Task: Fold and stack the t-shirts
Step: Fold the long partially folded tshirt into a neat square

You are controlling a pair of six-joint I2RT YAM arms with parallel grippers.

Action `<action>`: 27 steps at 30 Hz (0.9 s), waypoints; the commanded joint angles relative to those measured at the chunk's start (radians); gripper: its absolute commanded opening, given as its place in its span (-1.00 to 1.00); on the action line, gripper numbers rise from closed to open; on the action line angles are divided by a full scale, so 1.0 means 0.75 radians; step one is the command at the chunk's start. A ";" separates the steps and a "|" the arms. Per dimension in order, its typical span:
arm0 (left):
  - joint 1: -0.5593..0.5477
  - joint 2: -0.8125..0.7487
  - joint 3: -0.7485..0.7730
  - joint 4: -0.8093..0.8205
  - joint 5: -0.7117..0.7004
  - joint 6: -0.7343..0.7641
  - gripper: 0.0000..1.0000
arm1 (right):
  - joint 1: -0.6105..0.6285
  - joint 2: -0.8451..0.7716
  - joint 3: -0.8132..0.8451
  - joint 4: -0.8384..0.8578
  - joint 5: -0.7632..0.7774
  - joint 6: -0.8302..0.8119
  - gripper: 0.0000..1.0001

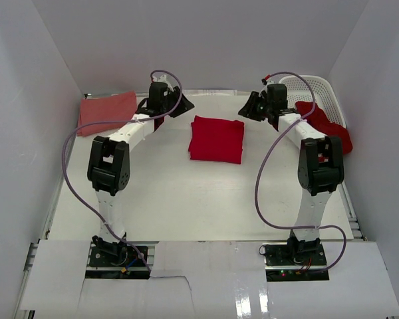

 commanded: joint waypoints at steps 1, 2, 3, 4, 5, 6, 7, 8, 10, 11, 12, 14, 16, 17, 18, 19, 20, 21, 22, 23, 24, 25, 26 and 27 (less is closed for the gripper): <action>-0.023 -0.143 -0.148 0.166 0.215 0.030 -0.07 | -0.001 -0.017 -0.013 0.143 -0.190 0.060 -0.38; -0.023 -0.143 -0.183 0.209 0.258 0.028 -0.34 | -0.001 -0.003 -0.009 0.157 -0.259 0.074 -0.63; -0.023 -0.125 -0.210 0.277 0.293 0.026 -0.86 | -0.001 0.048 0.029 0.157 -0.284 0.096 -0.84; -0.023 -0.094 -0.192 0.277 0.314 0.018 -1.00 | -0.001 0.079 0.058 0.143 -0.343 0.105 -0.85; -0.023 -0.053 -0.153 0.277 0.381 0.009 -1.00 | -0.003 0.112 0.087 0.147 -0.376 0.111 -0.85; -0.026 0.048 -0.098 0.265 0.430 0.009 -1.00 | -0.003 0.171 0.140 0.143 -0.390 0.123 -0.84; -0.026 0.104 -0.041 0.265 0.475 0.003 -1.00 | -0.003 0.200 0.156 0.143 -0.401 0.150 -0.85; -0.030 0.153 0.053 0.271 0.555 -0.019 -1.00 | -0.003 0.224 0.169 0.169 -0.437 0.164 -0.85; -0.044 0.294 0.182 0.279 0.629 -0.019 -1.00 | -0.005 0.300 0.210 0.198 -0.466 0.207 -0.85; -0.048 0.333 0.219 0.284 0.647 -0.023 -1.00 | -0.005 0.324 0.224 0.213 -0.482 0.225 -0.85; -0.052 0.402 0.245 0.290 0.666 -0.025 -1.00 | -0.011 0.379 0.259 0.221 -0.513 0.240 -0.85; -0.052 0.452 0.303 0.294 0.672 -0.026 -1.00 | -0.025 0.453 0.291 0.235 -0.542 0.287 -0.85; -0.052 0.501 0.323 0.294 0.658 -0.021 -1.00 | -0.034 0.492 0.318 0.237 -0.556 0.311 -0.85; -0.052 0.511 0.332 0.294 0.644 -0.015 -1.00 | -0.038 0.509 0.320 0.241 -0.556 0.320 -0.85; -0.050 0.518 0.340 0.278 0.591 -0.001 -1.00 | -0.044 0.531 0.318 0.237 -0.544 0.322 -0.85; -0.050 0.524 0.344 0.263 0.548 0.009 -1.00 | -0.044 0.535 0.314 0.235 -0.493 0.320 -0.84; -0.050 0.522 0.342 0.247 0.499 0.021 -1.00 | -0.046 0.529 0.282 0.235 -0.462 0.307 -0.85; -0.050 0.518 0.318 0.231 0.389 0.034 -1.00 | -0.050 0.525 0.263 0.221 -0.420 0.295 -0.85; -0.050 0.508 0.301 0.228 0.333 0.044 -1.00 | -0.050 0.519 0.239 0.203 -0.324 0.279 -0.85; -0.050 0.493 0.289 0.218 0.268 0.054 -1.00 | -0.050 0.511 0.232 0.180 -0.277 0.265 -0.85; -0.054 0.485 0.279 0.170 0.127 0.060 -1.00 | -0.050 0.509 0.228 0.146 -0.227 0.242 -0.84; -0.058 0.479 0.270 0.149 0.065 0.081 -1.00 | -0.050 0.509 0.224 0.135 -0.174 0.230 -0.85; -0.064 0.467 0.258 0.140 0.014 0.091 -1.00 | -0.050 0.513 0.226 0.125 -0.162 0.220 -0.84; -0.070 0.434 0.240 0.144 -0.027 0.101 -1.00 | -0.052 0.511 0.226 0.121 -0.155 0.209 -0.85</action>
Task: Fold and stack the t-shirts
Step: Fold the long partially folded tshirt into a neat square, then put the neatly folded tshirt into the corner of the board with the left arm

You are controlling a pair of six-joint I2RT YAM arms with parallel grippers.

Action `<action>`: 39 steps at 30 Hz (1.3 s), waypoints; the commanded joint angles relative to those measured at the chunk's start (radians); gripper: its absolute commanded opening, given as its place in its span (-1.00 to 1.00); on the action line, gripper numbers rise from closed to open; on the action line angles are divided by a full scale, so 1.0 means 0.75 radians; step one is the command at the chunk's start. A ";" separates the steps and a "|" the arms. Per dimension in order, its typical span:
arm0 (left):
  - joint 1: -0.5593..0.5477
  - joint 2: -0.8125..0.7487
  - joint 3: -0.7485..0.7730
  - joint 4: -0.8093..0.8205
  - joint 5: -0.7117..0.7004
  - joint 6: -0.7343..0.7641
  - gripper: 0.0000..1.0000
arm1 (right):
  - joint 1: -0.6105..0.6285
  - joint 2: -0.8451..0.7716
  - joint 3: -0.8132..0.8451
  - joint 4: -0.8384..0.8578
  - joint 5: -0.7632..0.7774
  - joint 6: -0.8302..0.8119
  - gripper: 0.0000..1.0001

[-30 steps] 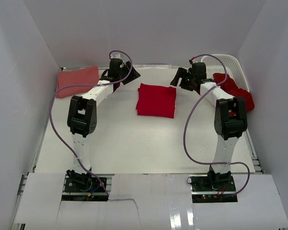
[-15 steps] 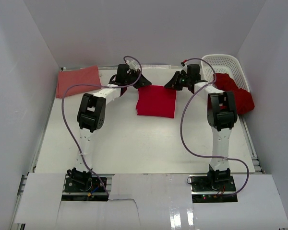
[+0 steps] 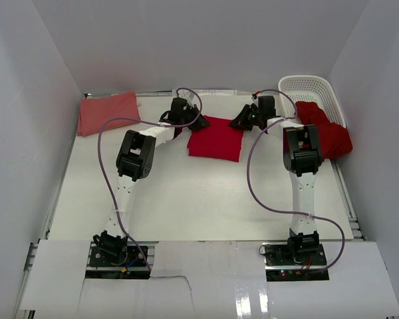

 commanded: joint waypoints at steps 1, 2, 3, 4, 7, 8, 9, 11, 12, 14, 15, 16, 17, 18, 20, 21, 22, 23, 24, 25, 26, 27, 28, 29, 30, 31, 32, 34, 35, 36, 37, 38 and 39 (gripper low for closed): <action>-0.001 -0.145 -0.073 -0.094 -0.382 0.109 -1.00 | -0.022 -0.027 -0.023 -0.068 0.203 -0.083 -0.85; -0.012 -0.160 -0.081 -0.083 -0.395 0.120 -1.00 | -0.024 -0.045 -0.017 -0.060 0.191 -0.087 -0.85; -0.020 -0.186 -0.092 -0.075 -0.403 0.128 -1.00 | -0.024 -0.059 -0.017 -0.054 0.176 -0.091 -0.85; -0.024 -0.195 -0.088 -0.075 -0.399 0.136 -1.00 | -0.024 -0.076 -0.017 -0.021 0.109 -0.091 -0.85; -0.040 -0.209 -0.061 -0.091 -0.395 0.152 -1.00 | -0.016 -0.192 -0.088 0.042 -0.010 -0.073 -0.85; -0.042 -0.209 -0.041 -0.100 -0.391 0.150 -1.00 | -0.012 -0.227 -0.113 0.061 -0.028 -0.081 -0.85; -0.044 -0.209 -0.031 -0.116 -0.385 0.150 -1.00 | 0.002 -0.292 -0.147 0.043 -0.043 -0.091 -0.85; -0.048 -0.225 -0.026 -0.126 -0.385 0.150 -1.00 | 0.013 -0.338 -0.178 0.012 -0.120 -0.115 -0.85; -0.052 -0.235 -0.034 -0.122 -0.387 0.150 -1.00 | 0.017 -0.374 -0.205 0.022 -0.161 -0.107 -0.85; -0.055 -0.264 -0.053 -0.120 -0.381 0.152 -1.00 | 0.023 -0.413 -0.295 0.063 -0.284 -0.087 -0.85; -0.057 -0.274 -0.057 -0.120 -0.375 0.159 -1.00 | 0.027 -0.424 -0.323 0.075 -0.321 -0.081 -0.85; -0.057 -0.280 -0.063 -0.120 -0.377 0.163 -1.00 | 0.029 -0.432 -0.389 0.089 -0.374 -0.075 -0.85; -0.057 -0.297 -0.071 -0.120 -0.381 0.165 -1.00 | 0.033 -0.444 -0.424 0.116 -0.411 -0.052 -0.85; -0.057 -0.301 -0.081 -0.124 -0.391 0.173 -1.00 | 0.035 -0.442 -0.460 0.185 -0.476 -0.030 -0.84; -0.057 -0.301 -0.086 -0.132 -0.395 0.179 -1.00 | 0.043 -0.414 -0.530 0.212 -0.519 -0.003 -0.85; -0.057 -0.303 -0.094 -0.134 -0.395 0.179 -1.00 | 0.045 -0.401 -0.549 0.220 -0.562 0.001 -0.85; -0.057 -0.307 -0.100 -0.134 -0.393 0.175 -1.00 | 0.049 -0.385 -0.565 0.220 -0.570 0.001 -0.85; -0.057 -0.309 -0.106 -0.134 -0.393 0.173 -1.00 | 0.058 -0.348 -0.591 0.216 -0.575 -0.001 -0.85; -0.057 -0.317 -0.114 -0.136 -0.391 0.169 -1.00 | 0.060 -0.328 -0.602 0.208 -0.577 -0.001 -0.85; -0.057 -0.321 -0.118 -0.139 -0.389 0.163 -1.00 | 0.062 -0.307 -0.606 0.172 -0.571 -0.013 -0.84; -0.057 -0.330 -0.122 -0.141 -0.389 0.159 -1.00 | 0.066 -0.265 -0.592 0.121 -0.556 -0.036 -0.85; -0.057 -0.352 -0.124 -0.177 -0.395 0.155 -1.00 | 0.068 -0.248 -0.575 0.059 -0.491 -0.096 -0.85; -0.057 -0.364 -0.127 -0.200 -0.415 0.157 -0.98 | 0.070 -0.236 -0.555 -0.077 -0.442 -0.136 -0.85; -0.057 -0.379 -0.127 -0.249 -0.432 0.159 -0.63 | 0.076 -0.227 -0.520 -0.139 -0.340 -0.170 -0.85; -0.055 -0.407 -0.122 -0.279 -0.452 0.161 -0.46 | 0.076 -0.231 -0.514 -0.204 -0.317 -0.199 -0.85; -0.055 -0.422 -0.124 -0.306 -0.497 0.163 -0.34 | 0.078 -0.248 -0.526 -0.213 -0.317 -0.214 -0.85; -0.046 -0.436 -0.129 -0.341 -0.505 0.169 -0.26 | 0.078 -0.294 -0.544 -0.173 -0.323 -0.210 -0.85; -0.028 -0.468 -0.143 -0.357 -0.502 0.169 -0.18 | 0.080 -0.356 -0.585 -0.160 -0.315 -0.208 -0.84; -0.006 -0.481 -0.167 -0.357 -0.479 0.157 -0.16 | 0.082 -0.419 -0.594 -0.156 -0.315 -0.208 -0.85; 0.005 -0.491 -0.182 -0.357 -0.471 0.151 -0.13 | 0.082 -0.448 -0.602 -0.164 -0.311 -0.210 -0.85; 0.013 -0.516 -0.196 -0.353 -0.463 0.146 0.02 | 0.082 -0.479 -0.602 -0.176 -0.315 -0.212 -0.85; 0.033 -0.528 -0.224 -0.351 -0.467 0.122 0.17 | 0.084 -0.529 -0.602 -0.197 -0.319 -0.224 -0.85; 0.044 -0.544 -0.249 -0.339 -0.459 0.112 0.31 | 0.084 -0.552 -0.600 -0.211 -0.321 -0.228 -0.85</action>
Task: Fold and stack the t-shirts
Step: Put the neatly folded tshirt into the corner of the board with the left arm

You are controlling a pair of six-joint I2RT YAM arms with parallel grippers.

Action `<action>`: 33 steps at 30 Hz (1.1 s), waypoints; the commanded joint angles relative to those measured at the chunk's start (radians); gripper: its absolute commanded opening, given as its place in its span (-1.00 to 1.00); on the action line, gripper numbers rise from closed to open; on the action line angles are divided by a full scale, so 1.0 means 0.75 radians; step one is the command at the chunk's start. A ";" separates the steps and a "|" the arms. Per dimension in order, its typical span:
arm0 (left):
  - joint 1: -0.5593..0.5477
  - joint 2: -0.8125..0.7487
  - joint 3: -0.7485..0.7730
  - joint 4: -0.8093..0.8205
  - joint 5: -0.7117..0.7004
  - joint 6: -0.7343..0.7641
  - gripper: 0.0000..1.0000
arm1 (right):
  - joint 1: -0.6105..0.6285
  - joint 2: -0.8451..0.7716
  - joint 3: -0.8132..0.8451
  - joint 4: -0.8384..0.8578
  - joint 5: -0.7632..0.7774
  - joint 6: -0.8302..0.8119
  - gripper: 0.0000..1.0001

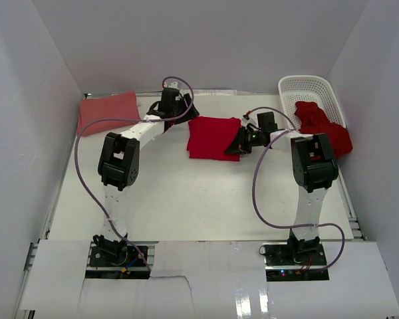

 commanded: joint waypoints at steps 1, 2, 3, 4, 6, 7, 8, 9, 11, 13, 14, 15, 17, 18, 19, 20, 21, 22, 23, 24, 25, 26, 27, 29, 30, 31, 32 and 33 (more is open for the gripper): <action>0.076 -0.169 -0.083 0.004 0.016 -0.040 0.43 | 0.005 -0.181 0.000 -0.079 0.036 -0.069 -0.85; 0.086 -0.178 -0.132 0.043 0.040 -0.048 0.45 | 0.003 -0.200 -0.002 -0.090 0.036 -0.075 -0.84; 0.094 -0.182 -0.147 0.051 0.079 -0.062 0.45 | 0.003 -0.216 0.000 -0.114 0.034 -0.080 -0.85; 0.098 -0.178 -0.149 0.052 0.094 -0.065 0.46 | 0.003 -0.247 0.000 -0.131 0.034 -0.086 -0.85; 0.106 -0.137 -0.121 0.003 0.118 -0.062 0.46 | 0.003 -0.279 -0.004 -0.157 0.046 -0.090 -0.83; 0.104 -0.121 -0.108 -0.012 0.135 -0.058 0.46 | 0.003 -0.316 -0.006 -0.165 0.052 -0.094 -0.83; 0.106 -0.080 -0.096 -0.036 0.155 -0.056 0.46 | 0.003 -0.337 -0.010 -0.174 0.063 -0.094 -0.82; 0.108 -0.055 -0.061 -0.053 0.188 -0.054 0.46 | 0.003 -0.355 -0.010 -0.184 0.085 -0.100 -0.82; 0.108 -0.012 -0.031 -0.083 0.223 -0.052 0.46 | 0.003 -0.402 0.000 -0.223 0.095 -0.108 -0.82; 0.111 0.039 -0.010 -0.069 0.292 -0.058 0.46 | 0.003 -0.443 0.008 -0.261 0.118 -0.120 -0.81; 0.115 0.053 -0.012 -0.051 0.325 -0.064 0.46 | 0.003 -0.455 0.013 -0.270 0.120 -0.125 -0.81; 0.119 0.086 -0.014 -0.031 0.361 -0.071 0.46 | 0.003 -0.466 0.013 -0.276 0.126 -0.127 -0.81; 0.121 0.119 0.004 -0.026 0.429 -0.077 0.47 | 0.003 -0.488 0.019 -0.294 0.128 -0.137 -0.81; 0.121 0.143 0.019 -0.030 0.456 -0.077 0.47 | 0.003 -0.500 0.015 -0.296 0.128 -0.137 -0.81; 0.121 0.155 0.025 -0.036 0.460 -0.077 0.47 | 0.003 -0.503 0.013 -0.296 0.130 -0.137 -0.81; 0.121 0.164 0.031 -0.045 0.460 -0.075 0.47 | 0.001 -0.505 0.013 -0.300 0.128 -0.137 -0.81; 0.121 0.174 0.037 -0.051 0.462 -0.071 0.46 | 0.001 -0.507 0.011 -0.305 0.128 -0.139 -0.81; 0.121 0.192 0.049 -0.059 0.486 -0.069 0.43 | 0.001 -0.507 0.011 -0.303 0.130 -0.139 -0.81; 0.121 0.204 0.061 -0.069 0.499 -0.065 0.41 | 0.001 -0.507 0.009 -0.303 0.128 -0.141 -0.81; 0.121 0.219 0.076 -0.079 0.509 -0.063 0.36 | 0.001 -0.505 0.004 -0.305 0.130 -0.143 -0.81; 0.123 0.245 0.092 -0.102 0.525 -0.062 0.20 | 0.001 -0.505 0.002 -0.305 0.130 -0.143 -0.81; 0.121 0.258 0.123 -0.116 0.546 -0.058 0.12 | 0.001 -0.503 0.000 -0.303 0.126 -0.141 -0.82; 0.119 0.270 0.137 -0.132 0.552 -0.056 0.07 | 0.001 -0.503 -0.002 -0.303 0.126 -0.141 -0.82; 0.117 0.288 0.162 -0.177 0.562 -0.042 -0.07 | 0.001 -0.503 -0.006 -0.301 0.124 -0.139 -0.82; 0.115 0.290 0.164 -0.192 0.558 -0.030 -0.21 | 0.001 -0.505 -0.006 -0.300 0.122 -0.143 -0.82; 0.113 0.293 0.164 -0.208 0.570 -0.022 -0.44 | 0.001 -0.507 -0.006 -0.300 0.120 -0.143 -0.81; 0.111 0.305 0.176 -0.216 0.595 -0.018 -0.81 | 0.001 -0.511 -0.008 -0.300 0.118 -0.141 -0.82; 0.115 0.315 0.188 -0.233 0.629 -0.017 -0.97 | 0.001 -0.515 -0.008 -0.296 0.116 -0.137 -0.82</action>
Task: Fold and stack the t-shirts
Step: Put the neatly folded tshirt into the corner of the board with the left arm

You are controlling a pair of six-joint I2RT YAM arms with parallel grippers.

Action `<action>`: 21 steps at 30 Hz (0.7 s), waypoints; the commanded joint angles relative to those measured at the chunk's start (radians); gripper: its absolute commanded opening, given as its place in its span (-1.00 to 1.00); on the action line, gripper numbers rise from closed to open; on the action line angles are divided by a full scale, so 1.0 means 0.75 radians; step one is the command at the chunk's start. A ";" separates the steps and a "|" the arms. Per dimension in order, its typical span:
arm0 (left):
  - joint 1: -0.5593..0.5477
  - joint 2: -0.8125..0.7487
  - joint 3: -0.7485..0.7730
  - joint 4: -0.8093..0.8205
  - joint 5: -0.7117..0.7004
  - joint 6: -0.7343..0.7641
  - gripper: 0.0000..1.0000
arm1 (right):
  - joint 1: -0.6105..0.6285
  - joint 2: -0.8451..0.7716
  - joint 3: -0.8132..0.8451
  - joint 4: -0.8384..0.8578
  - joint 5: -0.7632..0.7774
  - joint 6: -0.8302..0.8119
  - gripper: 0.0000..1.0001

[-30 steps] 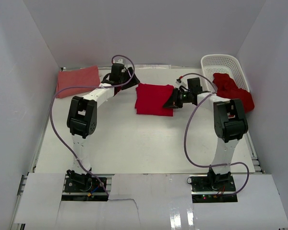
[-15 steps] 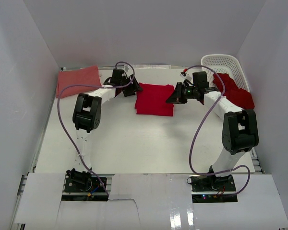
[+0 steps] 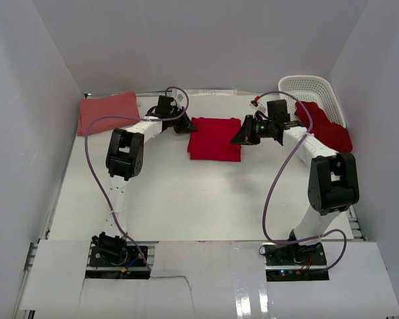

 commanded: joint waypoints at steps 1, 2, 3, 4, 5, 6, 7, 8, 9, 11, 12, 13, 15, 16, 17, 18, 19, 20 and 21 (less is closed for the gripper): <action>-0.010 0.044 0.054 -0.148 0.089 0.047 -1.00 | 0.001 -0.053 -0.003 0.003 -0.015 -0.016 -0.82; -0.010 0.065 0.070 -0.157 0.107 0.049 -1.00 | 0.001 -0.055 -0.001 0.003 -0.023 -0.014 -0.82; -0.008 0.073 0.100 -0.165 0.146 0.049 -1.00 | 0.001 -0.061 -0.001 0.005 -0.030 -0.012 -0.82; -0.004 0.079 0.119 -0.177 0.167 0.045 -1.00 | 0.001 -0.065 -0.001 0.003 -0.032 -0.010 -0.82; 0.002 0.083 0.137 -0.181 0.185 0.041 -1.00 | 0.001 -0.069 -0.001 0.003 -0.030 -0.010 -0.82; 0.018 0.083 0.172 -0.187 0.212 0.034 -1.00 | 0.001 -0.079 -0.001 0.001 -0.030 -0.008 -0.82; 0.031 0.079 0.191 -0.191 0.224 0.014 -1.00 | 0.001 -0.082 -0.003 0.001 -0.028 -0.008 -0.82; 0.041 0.075 0.209 -0.191 0.240 0.006 -1.00 | 0.001 -0.084 -0.005 0.001 -0.030 -0.008 -0.82; 0.069 0.063 0.250 -0.206 0.243 0.000 -1.00 | 0.001 -0.092 -0.009 -0.001 -0.030 -0.008 -0.83; 0.096 0.057 0.299 -0.242 0.218 -0.003 -1.00 | 0.001 -0.098 -0.021 -0.001 -0.032 -0.010 -0.83; 0.127 0.053 0.330 -0.303 0.206 0.004 -1.00 | 0.001 -0.106 -0.025 0.001 -0.034 -0.010 -0.83; 0.145 0.049 0.378 -0.334 0.179 0.008 -1.00 | 0.001 -0.118 -0.033 0.001 -0.036 -0.008 -0.83; 0.200 0.036 0.397 -0.385 0.173 0.008 -1.00 | 0.001 -0.129 -0.044 -0.001 -0.034 -0.012 -0.83; 0.221 0.014 0.393 -0.394 0.173 0.000 -1.00 | 0.001 -0.135 -0.050 0.003 -0.032 -0.012 -0.83; 0.237 0.002 0.389 -0.400 0.177 -0.013 -1.00 | 0.001 -0.139 -0.054 0.001 -0.030 -0.014 -0.83; 0.270 -0.011 0.389 -0.412 0.177 -0.017 -1.00 | 0.001 -0.147 -0.062 0.003 -0.032 -0.012 -0.83; 0.284 -0.037 0.393 -0.418 0.181 -0.019 -1.00 | 0.001 -0.147 -0.062 0.003 -0.034 -0.012 -0.83; 0.299 -0.051 0.403 -0.427 0.177 -0.021 -1.00 | 0.001 -0.149 -0.064 0.003 -0.044 -0.012 -0.84; 0.329 -0.062 0.416 -0.445 0.175 -0.015 -1.00 | 0.001 -0.153 -0.072 0.001 -0.046 -0.014 -0.84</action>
